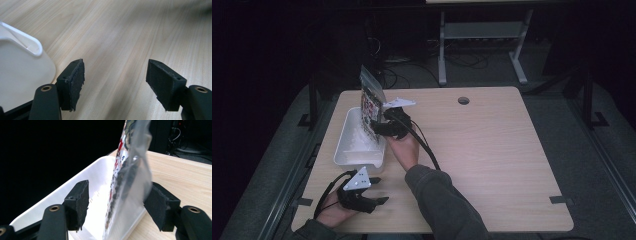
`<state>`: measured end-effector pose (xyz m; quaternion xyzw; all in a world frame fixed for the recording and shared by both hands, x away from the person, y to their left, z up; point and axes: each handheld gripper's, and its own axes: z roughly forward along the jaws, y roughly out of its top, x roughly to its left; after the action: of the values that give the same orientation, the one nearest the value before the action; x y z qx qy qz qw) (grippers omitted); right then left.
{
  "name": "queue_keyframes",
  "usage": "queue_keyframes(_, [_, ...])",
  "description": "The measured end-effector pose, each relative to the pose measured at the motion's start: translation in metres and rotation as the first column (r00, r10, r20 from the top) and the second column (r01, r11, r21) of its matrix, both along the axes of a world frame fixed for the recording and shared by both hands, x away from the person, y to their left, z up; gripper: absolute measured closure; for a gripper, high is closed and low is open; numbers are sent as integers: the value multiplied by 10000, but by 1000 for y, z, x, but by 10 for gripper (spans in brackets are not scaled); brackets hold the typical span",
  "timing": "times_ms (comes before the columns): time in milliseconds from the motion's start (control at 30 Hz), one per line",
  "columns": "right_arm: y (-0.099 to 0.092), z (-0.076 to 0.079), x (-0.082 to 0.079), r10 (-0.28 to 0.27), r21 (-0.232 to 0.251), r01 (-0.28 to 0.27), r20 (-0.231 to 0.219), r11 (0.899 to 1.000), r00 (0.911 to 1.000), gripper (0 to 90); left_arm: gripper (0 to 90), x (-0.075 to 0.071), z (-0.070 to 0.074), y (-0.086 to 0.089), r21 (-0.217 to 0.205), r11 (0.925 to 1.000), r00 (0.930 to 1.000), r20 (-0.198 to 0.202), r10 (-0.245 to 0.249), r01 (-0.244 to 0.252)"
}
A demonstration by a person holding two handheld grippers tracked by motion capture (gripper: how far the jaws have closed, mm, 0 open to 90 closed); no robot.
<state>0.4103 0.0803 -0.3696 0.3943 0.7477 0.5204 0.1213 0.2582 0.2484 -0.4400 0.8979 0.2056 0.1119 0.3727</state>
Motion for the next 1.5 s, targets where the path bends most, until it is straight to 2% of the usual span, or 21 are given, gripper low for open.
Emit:
queue_keyframes(233, [-18, 1, -6, 252, 121, -251, -113, 9996, 9996, 352, 304, 0, 0, -1, -18, 10000, 10000, 12, -17, 17])
queue_keyframes(467, [-43, 2, -11, 239, 289, -234, -159, 9993, 9996, 333, 302, 0, -1, -3, -12, 10000, 10000, -17, -93, 93])
queue_keyframes(933, [-101, -2, -21, -89, 499, 106, -342, 9987, 9994, 318, 301, 0, -3, -7, 78, 9997, 9997, -94, -222, 223])
queue_keyframes(1500, [-149, -15, -31, -512, 612, 551, -636, 9966, 9967, 284, 298, 1, -6, -10, 164, 9994, 9995, -132, -300, 303])
